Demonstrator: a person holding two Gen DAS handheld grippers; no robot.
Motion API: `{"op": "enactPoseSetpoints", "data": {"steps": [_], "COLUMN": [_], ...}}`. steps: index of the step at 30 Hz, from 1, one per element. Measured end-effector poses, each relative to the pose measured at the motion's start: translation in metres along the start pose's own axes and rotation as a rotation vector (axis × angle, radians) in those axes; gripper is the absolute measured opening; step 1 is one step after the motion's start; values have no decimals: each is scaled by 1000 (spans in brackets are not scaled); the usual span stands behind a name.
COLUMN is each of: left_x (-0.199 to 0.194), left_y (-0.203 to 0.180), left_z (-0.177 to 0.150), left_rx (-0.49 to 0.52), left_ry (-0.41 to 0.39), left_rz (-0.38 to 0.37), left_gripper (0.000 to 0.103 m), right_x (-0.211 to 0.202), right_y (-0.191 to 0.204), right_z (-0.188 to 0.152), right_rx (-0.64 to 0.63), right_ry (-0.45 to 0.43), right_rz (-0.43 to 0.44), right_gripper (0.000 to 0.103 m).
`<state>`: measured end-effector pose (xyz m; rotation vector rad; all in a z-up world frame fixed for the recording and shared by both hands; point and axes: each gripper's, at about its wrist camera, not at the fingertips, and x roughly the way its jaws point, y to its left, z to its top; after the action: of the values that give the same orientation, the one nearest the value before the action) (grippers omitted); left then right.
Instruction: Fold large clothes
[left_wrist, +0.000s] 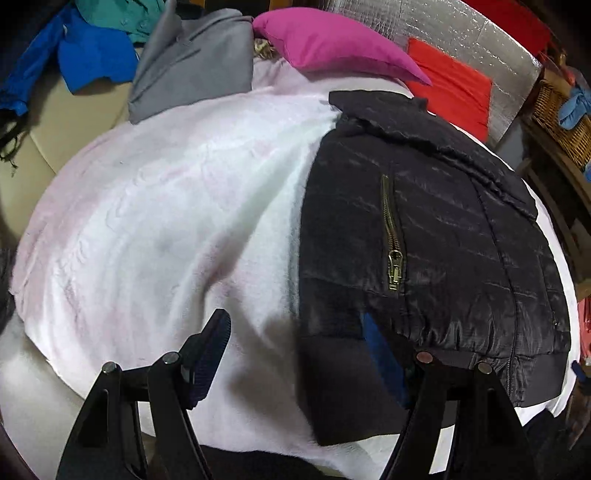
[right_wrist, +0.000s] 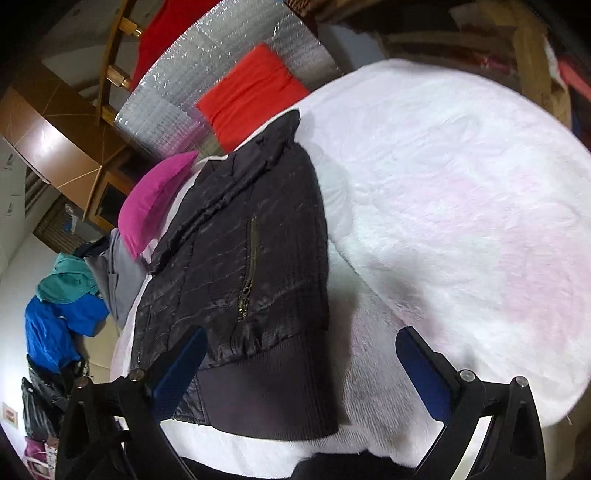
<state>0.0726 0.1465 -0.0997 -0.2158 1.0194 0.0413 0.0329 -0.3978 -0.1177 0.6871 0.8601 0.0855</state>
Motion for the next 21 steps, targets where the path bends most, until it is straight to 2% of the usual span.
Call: {"op": "enactPoseSetpoints", "data": {"steps": [7, 16, 21], "left_x": [8, 19, 19], "left_y": [-4, -2, -1], "left_z": [-1, -6, -8], "left_rx": [10, 2, -4], "left_ry": [21, 25, 18], "left_rz": [6, 16, 9], "left_gripper": [75, 75, 75], "right_x": [21, 33, 36], "right_y": [3, 1, 6], "right_z": [-7, -8, -12], "right_rx": [-6, 5, -27], "right_ry": [55, 57, 56], "right_rz": [37, 32, -4], "right_gripper": [100, 97, 97]}}
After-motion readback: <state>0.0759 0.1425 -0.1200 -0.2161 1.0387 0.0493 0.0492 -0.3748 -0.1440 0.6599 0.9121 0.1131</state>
